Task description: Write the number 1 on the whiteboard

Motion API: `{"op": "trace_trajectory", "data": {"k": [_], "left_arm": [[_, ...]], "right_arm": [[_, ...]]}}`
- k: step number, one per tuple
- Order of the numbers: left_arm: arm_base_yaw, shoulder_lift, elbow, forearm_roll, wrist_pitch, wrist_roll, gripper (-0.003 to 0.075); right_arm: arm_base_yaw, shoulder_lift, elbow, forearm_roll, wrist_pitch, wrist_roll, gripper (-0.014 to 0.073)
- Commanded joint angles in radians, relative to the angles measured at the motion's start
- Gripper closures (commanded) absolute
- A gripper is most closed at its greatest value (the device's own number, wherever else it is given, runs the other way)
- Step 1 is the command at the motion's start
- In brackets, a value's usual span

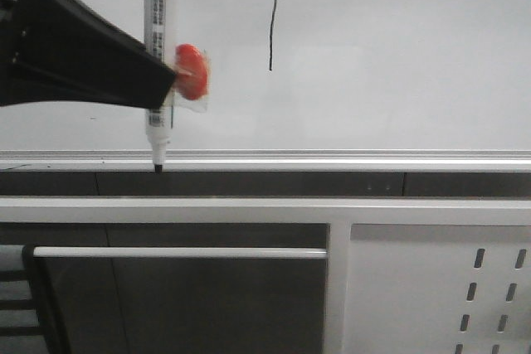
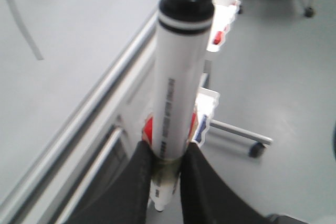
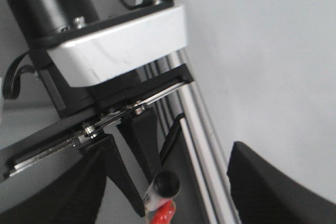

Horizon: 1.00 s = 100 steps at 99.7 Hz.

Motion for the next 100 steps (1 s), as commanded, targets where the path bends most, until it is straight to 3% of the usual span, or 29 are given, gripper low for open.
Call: {"op": "trace_trajectory", "data": {"k": [1, 23, 52, 100], "left_arm": [[-0.004, -0.050, -0.032, -0.066, 0.080, -0.065, 0.0738], [-0.004, -0.133, -0.032, -0.066, 0.284, -0.234, 0.0738], [-0.004, -0.167, -0.032, -0.066, 0.452, -0.411, 0.0738], [-0.004, -0.153, 0.016, -0.066, 0.457, -0.429, 0.0738]], "right_arm": [[-0.008, -0.050, -0.028, 0.024, -0.076, -0.003, 0.0145], [-0.037, -0.079, -0.028, 0.024, -0.060, 0.051, 0.0145], [-0.133, -0.079, -0.028, 0.022, 0.047, 0.115, 0.0145], [-0.165, -0.080, -0.028, 0.012, 0.097, 0.120, 0.0145]]}}
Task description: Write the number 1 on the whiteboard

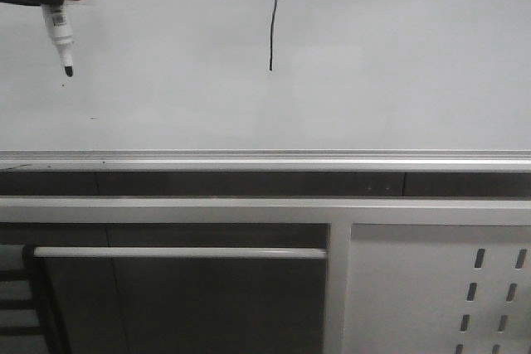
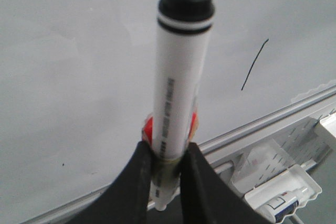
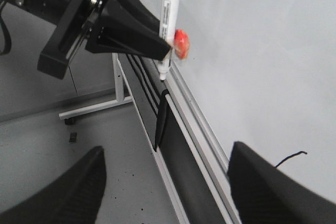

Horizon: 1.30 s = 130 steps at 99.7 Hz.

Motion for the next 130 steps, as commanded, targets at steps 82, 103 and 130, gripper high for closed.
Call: {"op": "trace_trajectory", "data": {"k": [82, 103, 130], "left_arm": [[-0.460, 0.192, 0.029, 0.087, 0.632, -0.370, 0.0738], [-0.484, 0.212, -0.005, 0.138, 0.705, -0.417, 0.0738], [-0.466, 0.212, -0.007, 0.159, 0.717, -0.434, 0.0738]], "right_arm": [[-0.008, -0.028, -0.028, -0.003, 0.004, 0.030, 0.0145], [-0.008, -0.028, -0.028, -0.017, 0.025, 0.030, 0.0145], [-0.008, -0.028, -0.028, -0.020, 0.023, 0.030, 0.0145]]}}
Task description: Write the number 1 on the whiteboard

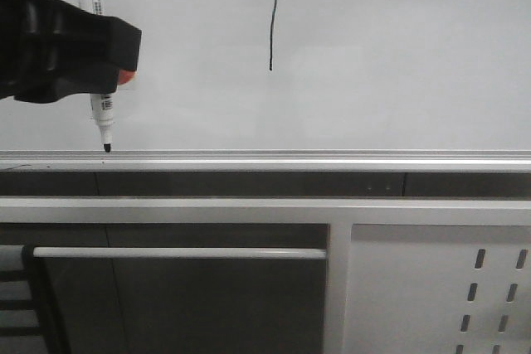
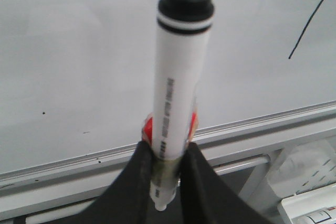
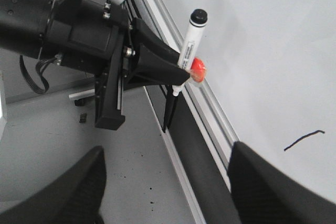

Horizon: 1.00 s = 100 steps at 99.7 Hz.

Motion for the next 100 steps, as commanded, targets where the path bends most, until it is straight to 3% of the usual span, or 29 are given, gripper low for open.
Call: {"op": "trace_trajectory", "data": {"k": [1, 63, 100], "left_arm": [[0.006, -0.015, -0.033, 0.057, 0.057, -0.025, 0.0738], [0.016, -0.013, -0.086, 0.082, 0.163, -0.041, 0.0738], [0.016, 0.081, -0.158, 0.082, 0.187, 0.000, 0.0738]], "right_arm": [[-0.008, -0.028, -0.028, 0.014, -0.046, -0.001, 0.0145], [-0.008, -0.028, -0.028, 0.014, -0.049, -0.001, 0.0145], [-0.008, -0.028, -0.028, 0.014, -0.049, -0.001, 0.0145]]}}
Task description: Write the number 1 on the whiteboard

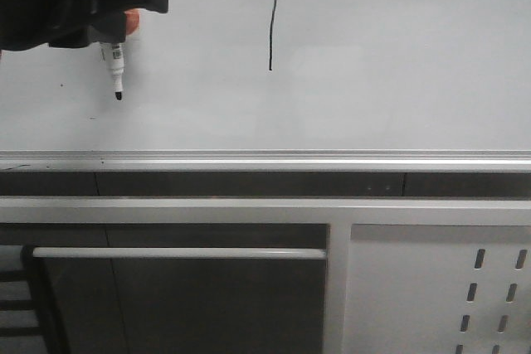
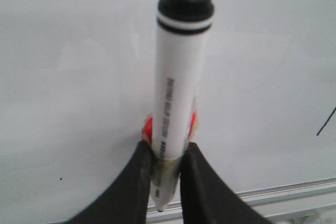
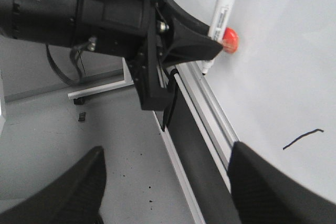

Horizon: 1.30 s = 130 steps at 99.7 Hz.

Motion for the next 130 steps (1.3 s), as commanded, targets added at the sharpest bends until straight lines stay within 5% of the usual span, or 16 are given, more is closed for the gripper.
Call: {"op": "trace_trajectory", "data": {"k": [1, 21, 44, 130], "left_arm": [[0.002, -0.015, -0.039, 0.066, 0.072, 0.024, 0.0738], [0.023, -0.015, -0.039, 0.066, 0.126, 0.026, 0.0738], [0.104, -0.015, -0.039, 0.066, 0.005, 0.024, 0.0738], [0.109, -0.015, -0.039, 0.066, 0.042, 0.069, 0.0738]], "right_arm": [[-0.008, -0.028, -0.028, 0.019, -0.051, -0.003, 0.0145], [-0.008, -0.028, -0.028, 0.019, -0.051, -0.003, 0.0145], [-0.008, -0.028, -0.028, 0.019, -0.051, -0.003, 0.0145], [-0.008, -0.028, -0.028, 0.019, -0.052, -0.003, 0.0145]]}}
